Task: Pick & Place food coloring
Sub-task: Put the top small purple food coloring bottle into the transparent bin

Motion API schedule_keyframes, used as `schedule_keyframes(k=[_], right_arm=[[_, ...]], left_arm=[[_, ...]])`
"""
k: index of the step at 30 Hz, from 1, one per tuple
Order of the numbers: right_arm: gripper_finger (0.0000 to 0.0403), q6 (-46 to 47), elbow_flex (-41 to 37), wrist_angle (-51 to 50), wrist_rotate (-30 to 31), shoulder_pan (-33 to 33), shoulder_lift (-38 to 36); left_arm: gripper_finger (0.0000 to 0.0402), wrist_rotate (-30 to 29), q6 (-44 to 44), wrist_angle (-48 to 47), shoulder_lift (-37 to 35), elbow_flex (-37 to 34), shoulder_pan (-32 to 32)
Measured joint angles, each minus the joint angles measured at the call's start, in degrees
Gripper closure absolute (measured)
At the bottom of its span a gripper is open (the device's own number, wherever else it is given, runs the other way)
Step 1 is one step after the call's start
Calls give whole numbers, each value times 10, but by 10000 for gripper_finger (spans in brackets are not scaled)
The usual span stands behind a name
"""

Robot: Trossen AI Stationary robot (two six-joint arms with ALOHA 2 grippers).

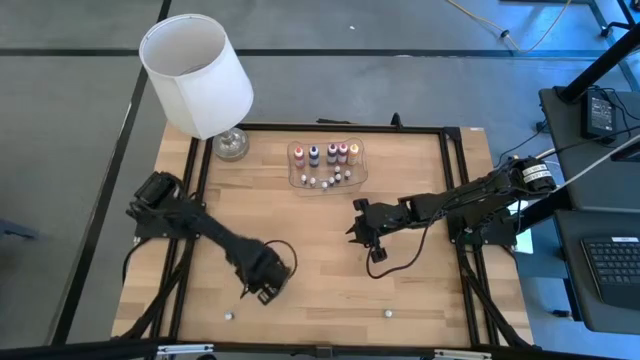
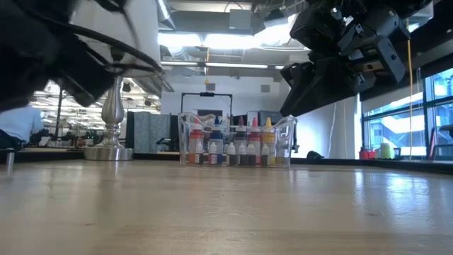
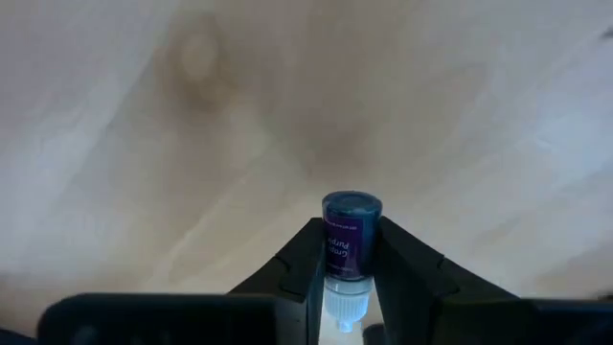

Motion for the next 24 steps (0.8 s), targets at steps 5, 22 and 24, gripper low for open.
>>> schedule_keyframes(k=[5, 22, 24], right_arm=[[289, 0, 0, -2, 0, 0, 0], [289, 4, 0, -31, -2, 0, 0], [289, 14, 0, -11, -19, 0, 0]], left_arm=[[331, 146, 80, -3, 0, 0, 70], [331, 194, 126, -13, 2, 0, 144], [330, 200, 139, 6, 2, 0, 151]])
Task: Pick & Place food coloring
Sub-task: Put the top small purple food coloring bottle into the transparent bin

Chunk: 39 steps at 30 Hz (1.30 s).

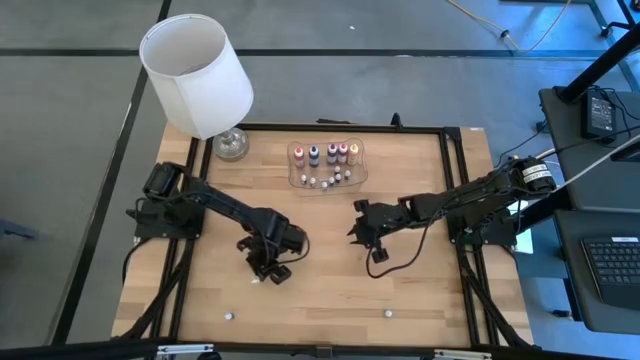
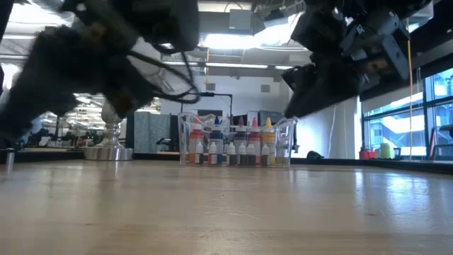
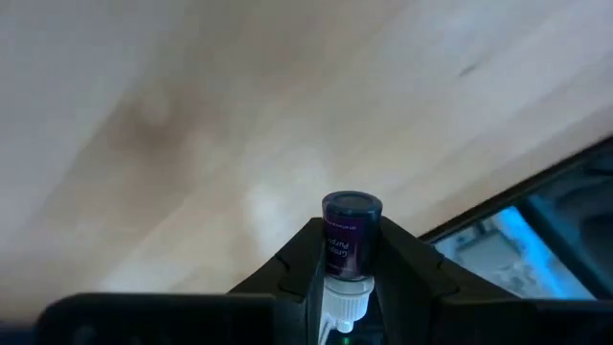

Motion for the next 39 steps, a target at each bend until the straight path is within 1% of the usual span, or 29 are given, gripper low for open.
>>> schedule_keyframes(k=[3, 6, 9, 13, 15, 17, 20, 22, 24, 26, 28, 31, 32, 34, 35, 37, 39], right_arm=[[289, 13, 0, 48, -53, 0, 1], [289, 14, 0, 86, -106, 3, 2], [289, -9, 0, 96, -106, 14, 2], [289, -41, 0, 89, -71, 33, 2], [289, -46, 0, 64, -37, 45, -5], [289, -48, 0, 24, 3, 56, -25], [289, -41, 0, -47, 52, 72, -64], [289, -27, 0, -61, 75, 82, -88], [289, -15, 0, -69, 114, 93, -110], [289, -8, 0, -75, 174, 107, -121], [289, 0, 0, -87, 247, 124, -130], [289, -1, 0, -72, 381, 158, -132], [289, -10, 0, -55, 425, 171, -131], [289, -36, 0, -4, 494, 191, -125], [289, -57, 0, 25, 513, 199, -121], [289, -95, 0, 88, 521, 207, -111], [289, -125, 0, 141, 506, 207, -100]], left_arm=[[330, -24, 44, 74, 0, 0, 10], [330, -76, 114, 186, 0, 0, 11], [330, -137, 208, 317, 0, 0, 8], [330, -214, 366, 495, 0, 0, -5], [330, -253, 441, 551, 0, 1, -14], [331, -283, 497, 576, 0, 1, -19], [331, -321, 544, 591, -2, 1, -20], [332, -350, 571, 644, -2, -8, -17], [332, -361, 606, 758, -2, -33, -11], [332, -359, 641, 928, 6, -71, -5], [332, -345, 671, 1097, 20, -116, 1], [332, -326, 678, 1341, 64, -168, 9], [332, -322, 672, 1387, 78, -180, 12], [332, -333, 664, 1378, 84, -182, 19], [332, -338, 649, 1385, 90, -178, 20], [332, -334, 636, 1385, 104, -157, 24], [331, -315, 639, 1383, 113, -141, 24]])
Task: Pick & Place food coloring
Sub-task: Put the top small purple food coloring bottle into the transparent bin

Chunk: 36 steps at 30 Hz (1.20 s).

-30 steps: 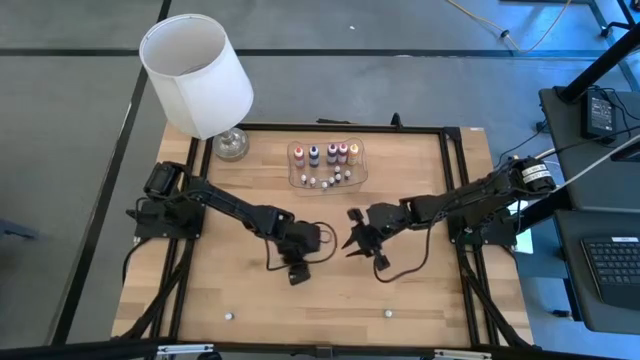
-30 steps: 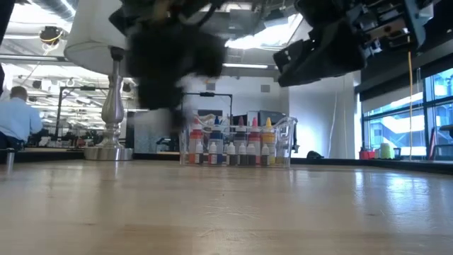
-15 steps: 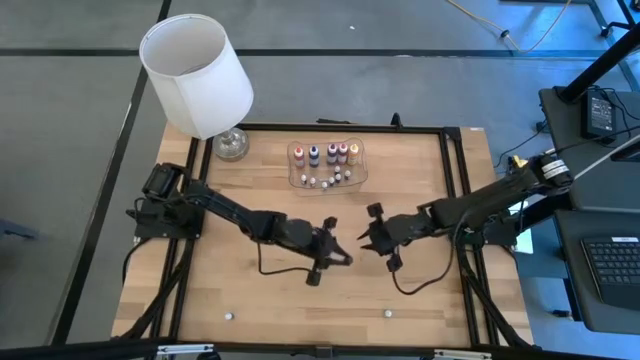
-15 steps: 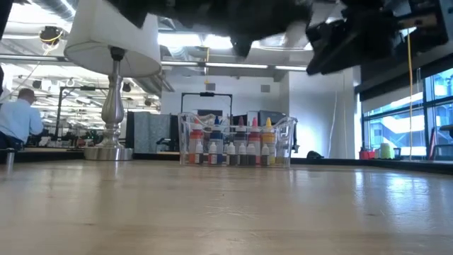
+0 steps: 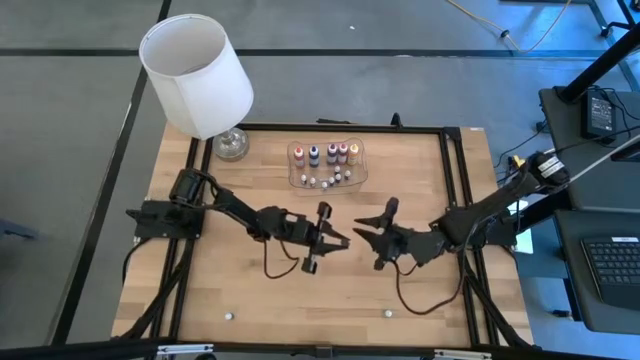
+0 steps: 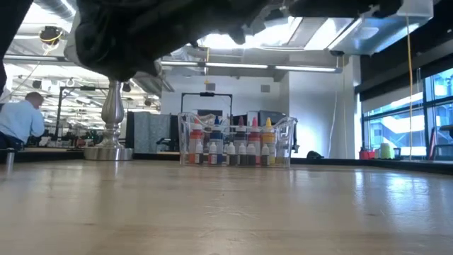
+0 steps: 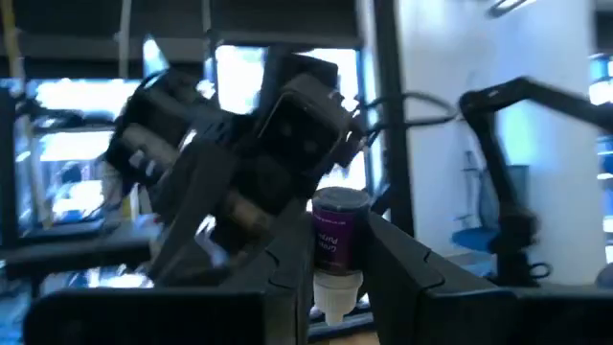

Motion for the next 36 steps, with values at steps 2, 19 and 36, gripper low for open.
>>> schedule_keyframes(k=[2, 19, 36], right_arm=[[289, -29, 0, 2, -8, 0, 5], [289, -97, -1, 43, 51, 74, 0], [289, -99, 6, 99, 48, 73, -1]], left_arm=[[331, 20, 4, 3, 1, 8, 0], [328, 0, 76, 3, -10, 64, 1], [327, 16, 104, -2, -10, 96, 1]])
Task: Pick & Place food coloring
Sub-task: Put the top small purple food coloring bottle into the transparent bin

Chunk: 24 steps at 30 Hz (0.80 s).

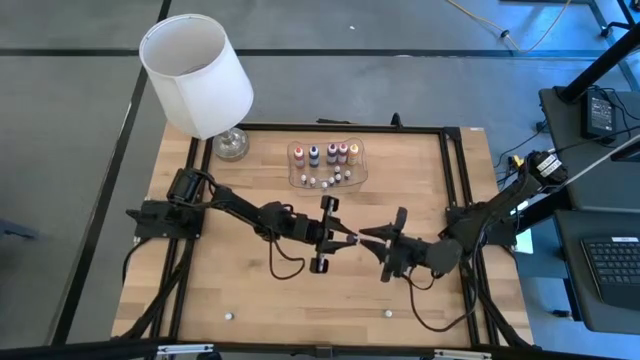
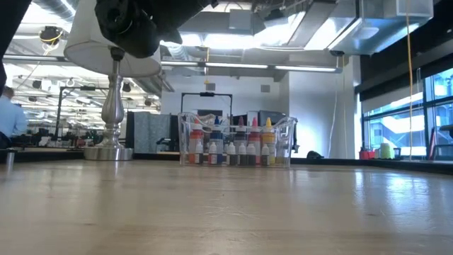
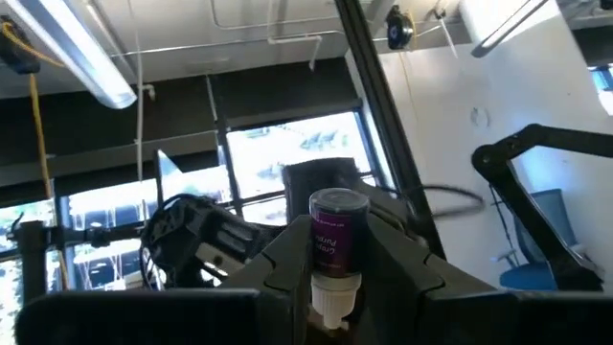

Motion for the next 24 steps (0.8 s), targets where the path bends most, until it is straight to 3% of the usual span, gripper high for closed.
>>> schedule_keyframes(k=[4, 9, 14, 24], right_arm=[[289, 13, 0, 51, -57, 0, 0], [289, 10, 0, 93, -74, 0, 0], [289, 18, 0, 103, -128, -10, 0], [299, 19, 0, 119, -174, -29, 0]], left_arm=[[327, 31, 6, -5, 0, 0, 0], [327, 38, 6, -5, 0, 0, 0], [327, 43, 6, -5, 0, 0, 1], [327, 64, 6, -4, 0, 0, 4]])
